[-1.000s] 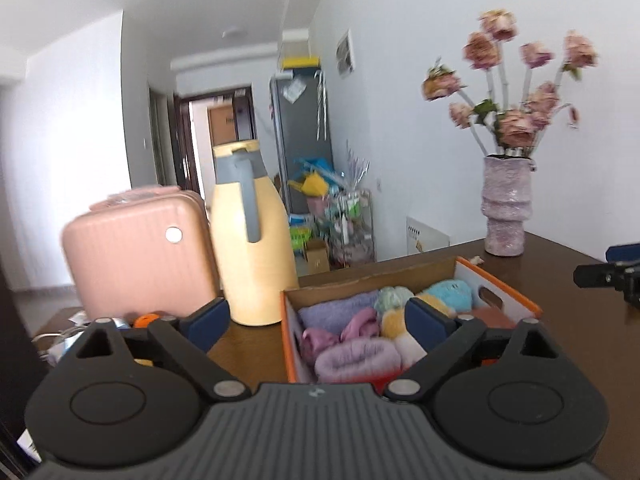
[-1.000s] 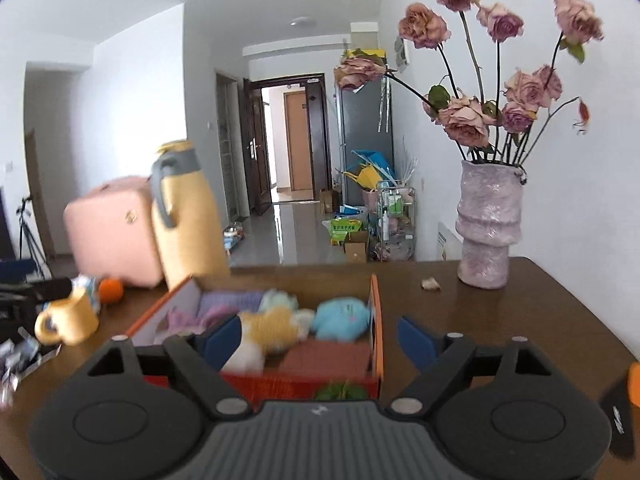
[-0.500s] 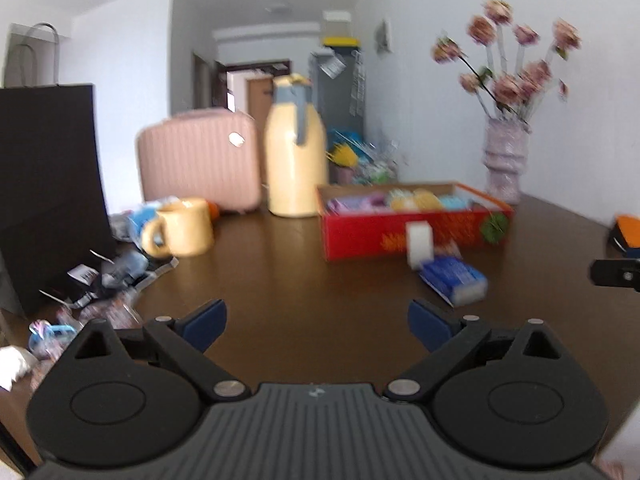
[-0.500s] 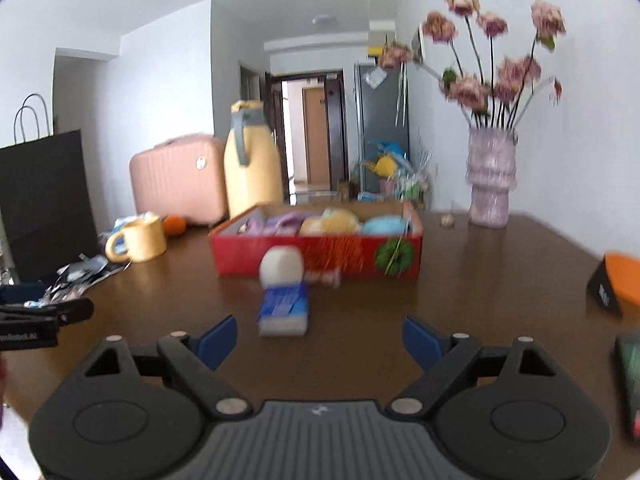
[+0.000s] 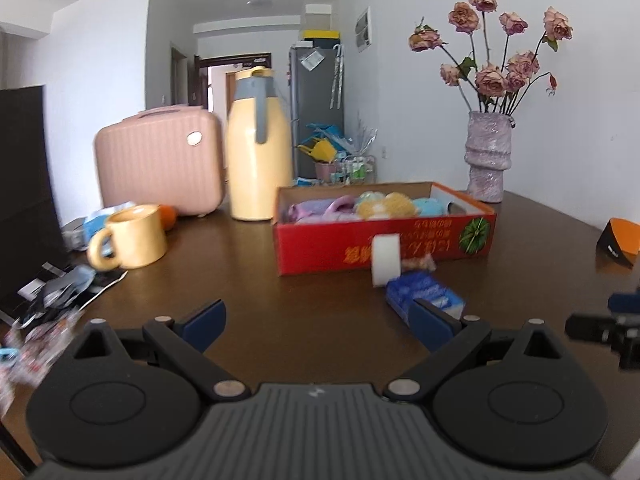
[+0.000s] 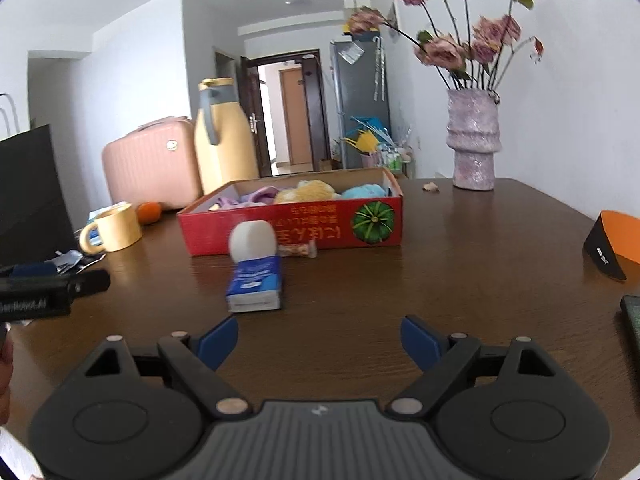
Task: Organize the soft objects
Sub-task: 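Grasp the white tape roll with the left gripper while the right gripper grasps the wrapped snack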
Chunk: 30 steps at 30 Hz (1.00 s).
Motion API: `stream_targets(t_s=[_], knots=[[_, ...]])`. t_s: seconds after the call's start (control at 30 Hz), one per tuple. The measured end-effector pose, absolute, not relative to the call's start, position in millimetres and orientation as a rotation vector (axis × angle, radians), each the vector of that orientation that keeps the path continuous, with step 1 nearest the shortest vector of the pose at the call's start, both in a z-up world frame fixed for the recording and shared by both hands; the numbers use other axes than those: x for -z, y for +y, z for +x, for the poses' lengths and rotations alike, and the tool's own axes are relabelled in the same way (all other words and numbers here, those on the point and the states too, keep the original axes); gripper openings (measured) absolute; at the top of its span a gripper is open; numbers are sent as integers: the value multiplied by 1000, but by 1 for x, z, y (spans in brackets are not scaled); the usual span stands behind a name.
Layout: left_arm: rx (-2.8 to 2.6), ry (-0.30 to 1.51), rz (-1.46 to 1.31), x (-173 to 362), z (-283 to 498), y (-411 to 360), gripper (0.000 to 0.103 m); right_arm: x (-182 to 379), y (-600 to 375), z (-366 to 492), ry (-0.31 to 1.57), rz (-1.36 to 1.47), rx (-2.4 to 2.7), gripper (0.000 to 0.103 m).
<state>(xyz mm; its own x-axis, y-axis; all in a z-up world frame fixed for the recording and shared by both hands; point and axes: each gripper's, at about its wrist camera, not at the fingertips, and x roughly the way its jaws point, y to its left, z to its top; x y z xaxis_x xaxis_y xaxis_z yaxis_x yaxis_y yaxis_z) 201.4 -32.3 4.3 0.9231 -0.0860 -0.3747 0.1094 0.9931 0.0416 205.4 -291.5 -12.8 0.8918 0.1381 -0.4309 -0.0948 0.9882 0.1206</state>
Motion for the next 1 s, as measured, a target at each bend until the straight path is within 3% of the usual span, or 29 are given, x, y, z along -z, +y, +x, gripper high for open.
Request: stream_targets(t_s=[0.13, 0.2, 0.47, 0.53, 0.57, 0.6, 0.7, 0.8, 0.9, 0.93, 1.0], knots=[[129, 376, 64, -4, 233, -50, 95, 16, -301, 228, 464, 109, -116, 87], [155, 397, 66, -1, 252, -61, 82, 15, -305, 243, 465, 113, -111, 87], [240, 465, 16, 17, 347, -89, 82, 16, -304, 323, 508, 96, -156, 82], [255, 485, 7, 20, 372, -91, 63, 17, -302, 346, 523, 101, -174, 82], [264, 499, -10, 22, 381, -90, 35, 18, -301, 357, 529, 106, -179, 82], [280, 523, -36, 25, 390, -87, 31, 19, -299, 372, 540, 113, -187, 82], [315, 602, -88, 30, 405, -73, 30, 22, -287, 410, 590, 142, -209, 81], [224, 565, -108, 16, 398, -51, 30, 29, -257, 445, 640, 86, -216, 77], [162, 526, -124, 10, 392, -34, 30, 39, -229, 465, 677, 7, -184, 65], [146, 529, -117, 10, 391, -32, 30, 43, -223, 468, 688, -10, -185, 56], [115, 536, -97, 10, 391, -32, 30, 48, -214, 469, 675, -59, -172, 54]])
